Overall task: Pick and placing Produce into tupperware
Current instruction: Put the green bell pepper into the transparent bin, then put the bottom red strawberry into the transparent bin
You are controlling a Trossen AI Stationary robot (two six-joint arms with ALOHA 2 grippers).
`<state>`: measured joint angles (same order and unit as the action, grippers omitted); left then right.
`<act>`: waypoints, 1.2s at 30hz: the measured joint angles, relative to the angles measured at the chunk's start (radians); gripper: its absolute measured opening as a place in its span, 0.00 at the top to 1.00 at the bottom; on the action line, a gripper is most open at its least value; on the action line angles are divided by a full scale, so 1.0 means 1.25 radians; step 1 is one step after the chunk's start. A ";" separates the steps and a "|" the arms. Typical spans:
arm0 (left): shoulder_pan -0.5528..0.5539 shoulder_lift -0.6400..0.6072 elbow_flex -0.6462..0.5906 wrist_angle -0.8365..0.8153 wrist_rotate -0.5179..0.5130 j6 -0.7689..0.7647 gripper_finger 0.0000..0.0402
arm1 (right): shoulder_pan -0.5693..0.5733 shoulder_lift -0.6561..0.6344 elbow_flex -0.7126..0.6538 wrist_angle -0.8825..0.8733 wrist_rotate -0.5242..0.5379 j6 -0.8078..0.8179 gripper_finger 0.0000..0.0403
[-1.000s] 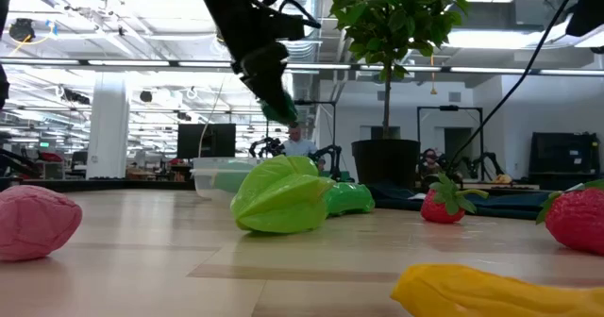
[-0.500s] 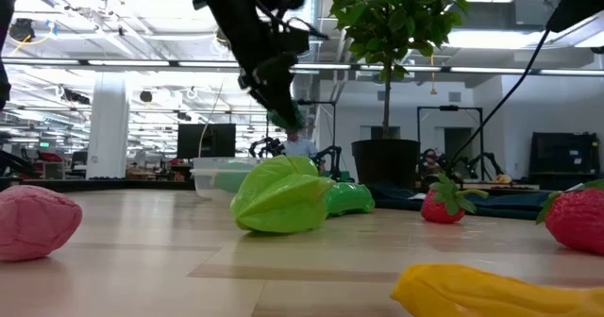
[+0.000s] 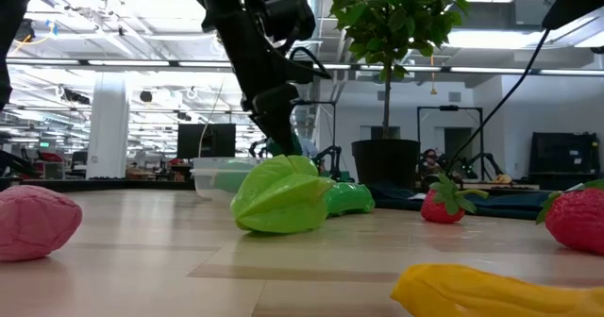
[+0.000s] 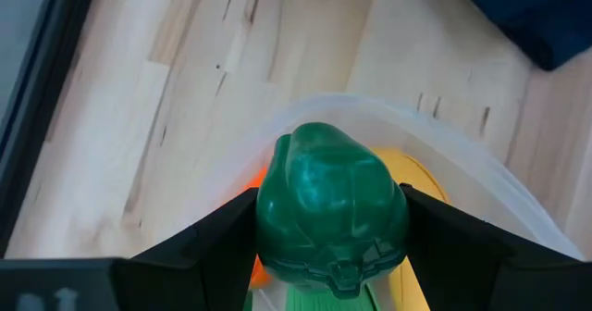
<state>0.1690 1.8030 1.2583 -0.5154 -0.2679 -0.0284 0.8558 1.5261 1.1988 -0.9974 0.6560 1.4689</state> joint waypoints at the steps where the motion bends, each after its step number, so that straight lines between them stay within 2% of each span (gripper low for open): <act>1: 0.002 0.000 0.000 0.001 0.001 0.000 0.41 | 0.000 0.000 0.000 0.000 0.000 0.000 0.47; 9: 0.005 0.000 0.000 -0.016 -0.002 -0.005 0.41 | -0.007 0.000 0.000 -0.001 0.000 -0.001 0.47; 20: 0.003 -0.001 0.000 -0.050 0.024 -0.026 0.36 | -0.011 0.000 0.000 -0.001 0.000 -0.007 0.47; 27: -0.001 -0.023 0.000 -0.181 0.125 -0.035 0.36 | -0.008 0.000 0.000 -0.004 0.000 -0.009 0.47; 36: -0.057 -0.128 0.001 -0.314 0.133 -0.062 0.36 | -0.006 0.000 0.000 -0.016 -0.001 -0.009 0.47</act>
<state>0.0979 1.6430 1.2591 -0.9082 -0.1017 -0.1057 0.8482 1.5261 1.1988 -1.0180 0.6548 1.4570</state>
